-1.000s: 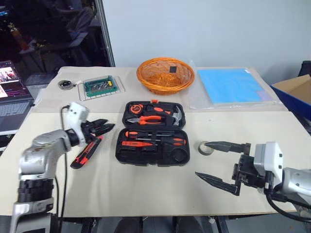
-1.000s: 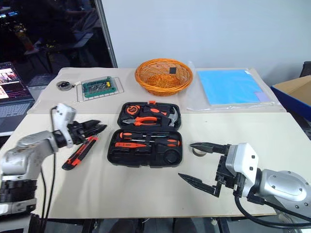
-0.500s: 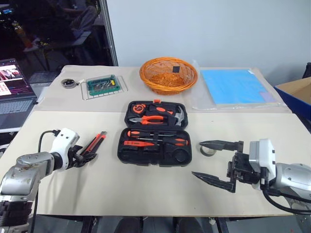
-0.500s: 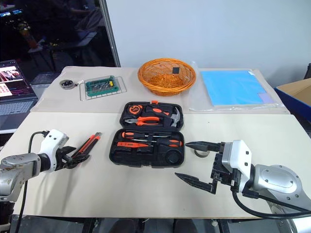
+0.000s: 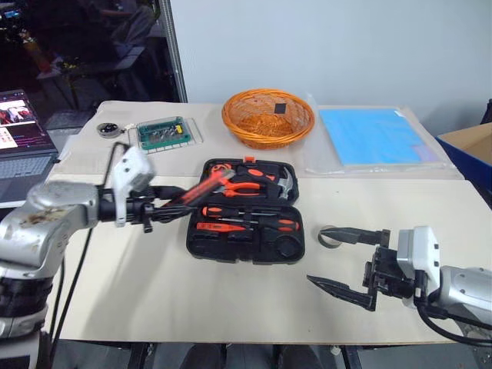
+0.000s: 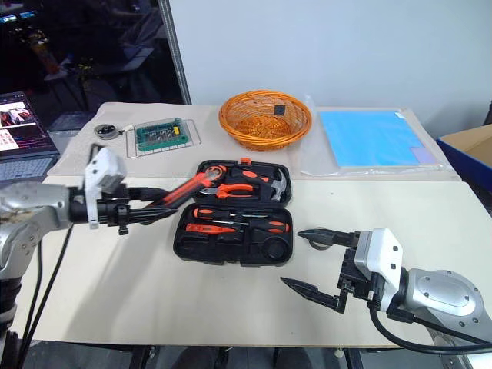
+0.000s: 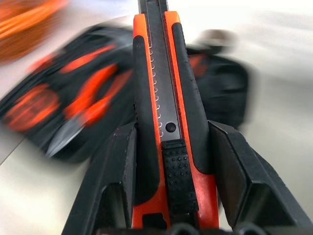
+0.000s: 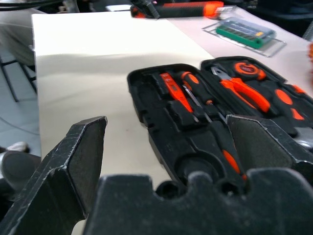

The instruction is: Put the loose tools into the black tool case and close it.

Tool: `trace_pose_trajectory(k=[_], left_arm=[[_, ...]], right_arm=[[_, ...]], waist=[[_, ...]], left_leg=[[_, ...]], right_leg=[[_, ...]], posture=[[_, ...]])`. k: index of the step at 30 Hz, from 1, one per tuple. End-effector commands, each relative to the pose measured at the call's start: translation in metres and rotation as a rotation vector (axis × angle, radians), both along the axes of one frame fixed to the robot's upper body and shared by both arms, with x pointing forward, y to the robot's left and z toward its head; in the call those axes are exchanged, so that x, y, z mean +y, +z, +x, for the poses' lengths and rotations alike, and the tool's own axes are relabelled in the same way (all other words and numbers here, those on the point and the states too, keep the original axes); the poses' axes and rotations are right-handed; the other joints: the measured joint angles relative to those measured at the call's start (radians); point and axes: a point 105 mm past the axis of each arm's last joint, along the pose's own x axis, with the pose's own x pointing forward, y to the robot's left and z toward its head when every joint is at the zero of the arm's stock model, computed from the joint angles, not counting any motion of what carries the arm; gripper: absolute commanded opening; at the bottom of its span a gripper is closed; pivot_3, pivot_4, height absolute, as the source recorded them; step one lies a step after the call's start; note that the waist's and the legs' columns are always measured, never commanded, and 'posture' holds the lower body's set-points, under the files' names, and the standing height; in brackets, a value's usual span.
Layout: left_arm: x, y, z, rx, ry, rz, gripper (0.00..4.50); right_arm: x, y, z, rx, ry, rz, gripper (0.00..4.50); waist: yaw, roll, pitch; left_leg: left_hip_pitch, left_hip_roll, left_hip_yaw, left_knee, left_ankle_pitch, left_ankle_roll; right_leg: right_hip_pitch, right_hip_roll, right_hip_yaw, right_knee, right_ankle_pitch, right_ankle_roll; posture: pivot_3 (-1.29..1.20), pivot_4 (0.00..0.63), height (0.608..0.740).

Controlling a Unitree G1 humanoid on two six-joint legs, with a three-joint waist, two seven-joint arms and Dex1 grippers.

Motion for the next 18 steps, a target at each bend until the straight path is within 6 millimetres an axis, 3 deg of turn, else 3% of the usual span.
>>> trace_pose_trajectory(k=[1,7,18], left_arm=[[-0.015,-0.021,0.002,-0.02,-0.122,0.123,2.01],[-0.01,-0.062,0.002,-0.01,-0.19,0.299,2.01],[-0.015,-0.086,0.011,-0.047,-0.274,0.368,2.01]], right_arm=[[0.003,0.012,-0.009,-0.063,-0.001,-0.006,4.5],[0.004,0.012,-0.016,-0.057,-0.028,-0.008,4.5],[0.009,0.014,-0.02,-0.047,-0.019,-0.01,4.5]], waist=[[-0.007,0.0,0.0],[-0.023,0.0,0.0],[-0.01,0.0,0.0]], left_leg=[[0.0,0.0,0.001,0.0,0.0,0.0],[0.001,0.002,0.004,0.0,0.0,0.0],[0.001,0.002,0.001,0.002,0.0,0.001]], right_leg=[[0.0,0.001,0.0,0.0,0.0,0.0],[-0.001,0.002,0.002,0.001,-0.004,0.007],[0.0,0.001,0.002,0.001,-0.005,0.008]], posture=[[0.0,0.15,0.74],[0.0,0.15,0.74],[0.0,0.15,0.74]])
